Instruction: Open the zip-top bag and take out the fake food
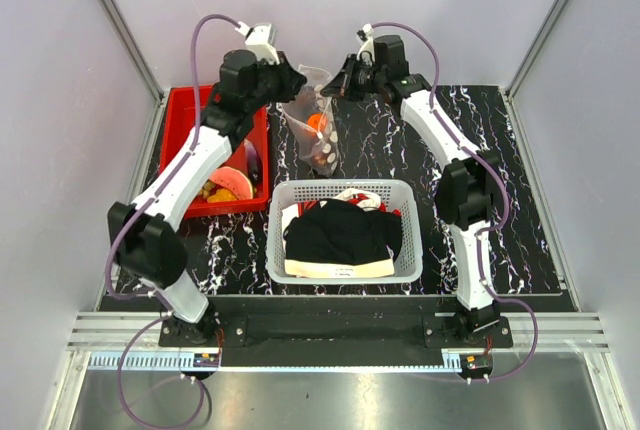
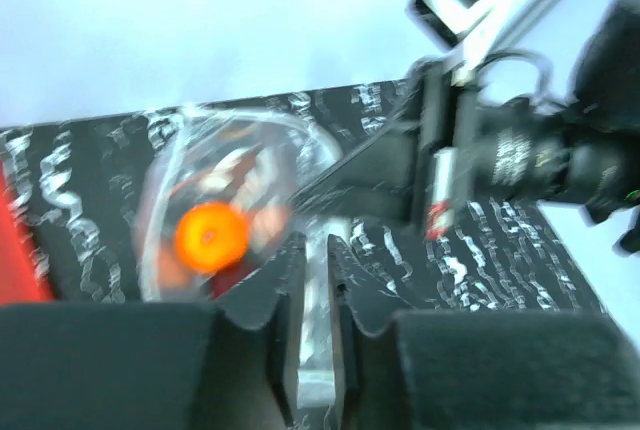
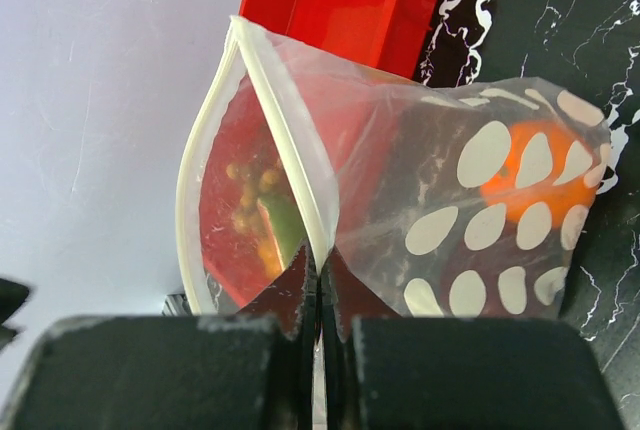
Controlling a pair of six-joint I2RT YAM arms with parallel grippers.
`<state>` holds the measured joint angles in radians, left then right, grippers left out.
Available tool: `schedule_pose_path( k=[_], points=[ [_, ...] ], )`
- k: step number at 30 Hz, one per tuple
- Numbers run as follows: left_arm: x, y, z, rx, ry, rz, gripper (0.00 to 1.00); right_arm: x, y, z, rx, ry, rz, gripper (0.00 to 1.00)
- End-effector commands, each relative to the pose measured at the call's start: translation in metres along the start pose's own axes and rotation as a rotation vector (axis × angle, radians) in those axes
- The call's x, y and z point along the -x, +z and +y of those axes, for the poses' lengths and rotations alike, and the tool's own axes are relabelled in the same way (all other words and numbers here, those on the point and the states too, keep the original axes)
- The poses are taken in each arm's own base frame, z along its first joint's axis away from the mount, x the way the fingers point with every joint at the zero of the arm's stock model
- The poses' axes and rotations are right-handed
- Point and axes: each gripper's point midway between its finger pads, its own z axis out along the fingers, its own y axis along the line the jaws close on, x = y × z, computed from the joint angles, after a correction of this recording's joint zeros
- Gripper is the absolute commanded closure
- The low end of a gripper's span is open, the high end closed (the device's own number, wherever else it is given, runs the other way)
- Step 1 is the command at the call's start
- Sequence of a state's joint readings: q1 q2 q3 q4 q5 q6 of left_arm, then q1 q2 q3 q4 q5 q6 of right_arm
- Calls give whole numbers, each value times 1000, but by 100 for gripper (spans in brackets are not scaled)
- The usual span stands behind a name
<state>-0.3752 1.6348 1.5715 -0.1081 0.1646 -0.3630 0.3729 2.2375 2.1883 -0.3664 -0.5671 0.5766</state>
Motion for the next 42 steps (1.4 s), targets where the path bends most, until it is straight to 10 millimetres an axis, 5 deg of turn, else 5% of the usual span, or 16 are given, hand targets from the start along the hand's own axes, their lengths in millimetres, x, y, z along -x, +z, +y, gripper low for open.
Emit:
schedule_pose_path(
  k=[1, 9, 20, 27, 42],
  points=[
    [-21, 37, 5, -30, -5, 65, 87, 17, -7, 20, 41, -17, -41, 100],
    [-68, 79, 24, 38, -28, 170, 92, 13, 2, 15, 60, 54, -46, 100],
    [-97, 86, 45, 120, -53, 241, 94, 5, 12, 21, 103, 119, -53, 100],
    [-118, 98, 54, 133, -73, 282, 92, -11, 19, -2, 68, 147, -41, 100],
    [-184, 126, 63, 96, -109, 407, 70, -8, 4, -18, 46, 165, -55, 100]
  ],
)
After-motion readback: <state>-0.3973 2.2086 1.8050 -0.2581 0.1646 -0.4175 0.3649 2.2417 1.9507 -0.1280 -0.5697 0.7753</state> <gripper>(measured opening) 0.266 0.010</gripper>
